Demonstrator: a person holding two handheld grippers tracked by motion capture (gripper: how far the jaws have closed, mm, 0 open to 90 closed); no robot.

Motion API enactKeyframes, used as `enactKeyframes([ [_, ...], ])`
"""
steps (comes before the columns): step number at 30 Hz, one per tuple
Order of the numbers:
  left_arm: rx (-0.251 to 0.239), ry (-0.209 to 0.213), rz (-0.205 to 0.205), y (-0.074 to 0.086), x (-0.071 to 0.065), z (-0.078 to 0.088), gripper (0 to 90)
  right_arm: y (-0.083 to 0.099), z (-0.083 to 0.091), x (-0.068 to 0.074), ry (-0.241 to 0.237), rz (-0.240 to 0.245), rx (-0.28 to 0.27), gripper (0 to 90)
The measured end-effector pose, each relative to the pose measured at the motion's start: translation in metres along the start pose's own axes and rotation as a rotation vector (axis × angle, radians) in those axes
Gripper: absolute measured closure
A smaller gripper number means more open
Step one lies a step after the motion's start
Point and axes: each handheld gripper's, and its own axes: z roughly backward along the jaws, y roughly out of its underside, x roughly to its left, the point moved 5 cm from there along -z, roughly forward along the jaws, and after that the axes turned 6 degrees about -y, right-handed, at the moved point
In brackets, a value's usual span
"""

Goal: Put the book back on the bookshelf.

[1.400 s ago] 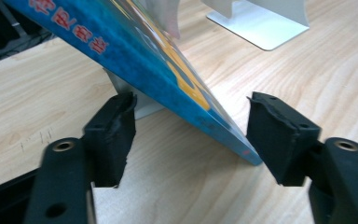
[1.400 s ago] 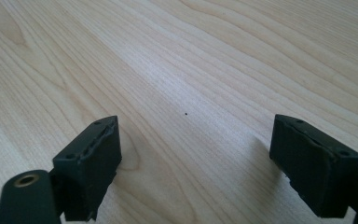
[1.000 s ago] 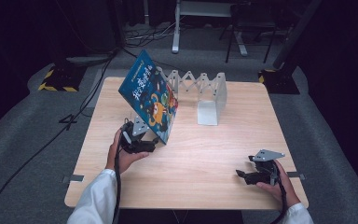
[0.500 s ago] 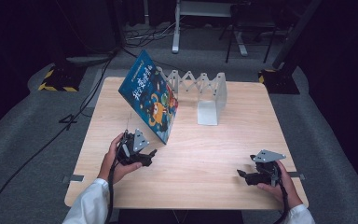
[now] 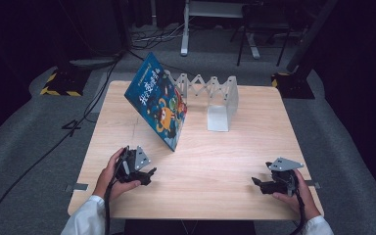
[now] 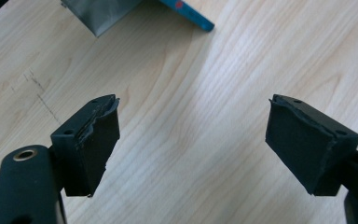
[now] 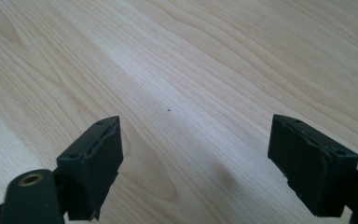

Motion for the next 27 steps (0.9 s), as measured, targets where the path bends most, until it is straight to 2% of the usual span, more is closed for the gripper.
enactKeyframes([
  [5,0.02,-0.001,0.001,0.011,0.002,0.004,17.9,0.005,0.005,-0.003,0.01,-0.009,-0.011,18.8],
  [10,0.039,0.033,0.024,0.023,0.003,0.007,18.5,0.01,0.01,-0.006,0.02,-0.013,-0.015,19.0],
  [14,0.049,0.027,0.027,0.033,0.004,0.01,17.6,0.015,0.013,-0.009,0.028,-0.022,-0.02,19.1],
  [21,0.049,0.019,0.084,0.05,0.008,0.015,17.4,0.028,0.019,-0.016,0.045,-0.042,-0.02,19.3],
  [27,0.052,0.017,0.118,0.066,0.014,0.023,17.1,0.041,0.026,-0.023,0.059,-0.084,-0.023,19.4],
])
